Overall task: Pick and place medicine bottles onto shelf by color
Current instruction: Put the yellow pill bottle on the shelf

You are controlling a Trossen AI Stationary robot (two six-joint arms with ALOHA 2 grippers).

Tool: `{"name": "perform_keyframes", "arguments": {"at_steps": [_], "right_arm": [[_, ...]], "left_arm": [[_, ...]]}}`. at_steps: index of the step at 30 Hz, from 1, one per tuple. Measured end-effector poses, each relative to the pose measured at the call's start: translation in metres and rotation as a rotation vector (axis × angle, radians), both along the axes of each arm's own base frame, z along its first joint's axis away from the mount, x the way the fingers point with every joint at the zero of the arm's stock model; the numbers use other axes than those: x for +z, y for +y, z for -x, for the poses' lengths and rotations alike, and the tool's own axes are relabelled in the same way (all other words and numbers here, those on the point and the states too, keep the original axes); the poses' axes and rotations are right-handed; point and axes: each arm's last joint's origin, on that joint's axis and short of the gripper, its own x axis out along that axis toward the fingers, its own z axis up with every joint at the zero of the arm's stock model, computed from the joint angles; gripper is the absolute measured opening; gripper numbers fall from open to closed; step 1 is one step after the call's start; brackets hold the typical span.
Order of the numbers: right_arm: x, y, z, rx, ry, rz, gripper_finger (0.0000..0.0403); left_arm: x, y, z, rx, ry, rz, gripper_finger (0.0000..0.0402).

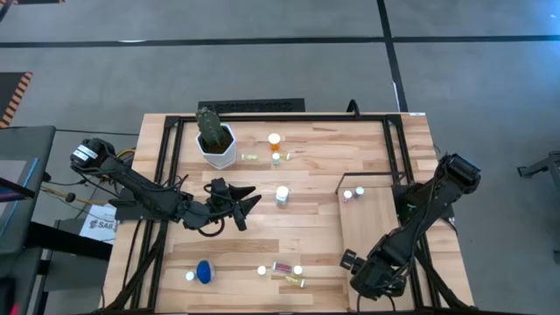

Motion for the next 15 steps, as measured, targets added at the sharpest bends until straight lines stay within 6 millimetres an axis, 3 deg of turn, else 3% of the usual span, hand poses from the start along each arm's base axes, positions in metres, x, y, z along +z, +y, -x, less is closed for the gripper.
{"name": "perform_keyframes", "arguments": {"at_steps": [5,10,15], "right_arm": [[0.017,-0.013,0.007,-0.013,0.003,0.004,0.0216],[0.051,-0.036,0.011,-0.060,-0.086,-0.079,0.0216],[0.070,-0.061,-0.004,-0.214,-0.302,-0.155,0.0213]], "left_arm": [[0.000,0.000,0.000,0.001,0.000,0.001,0.0183],[0.000,0.000,0.000,0.001,-0.001,0.001,0.0183],[0.000,0.000,0.000,0.001,-0.001,0.001,0.0183]]}}
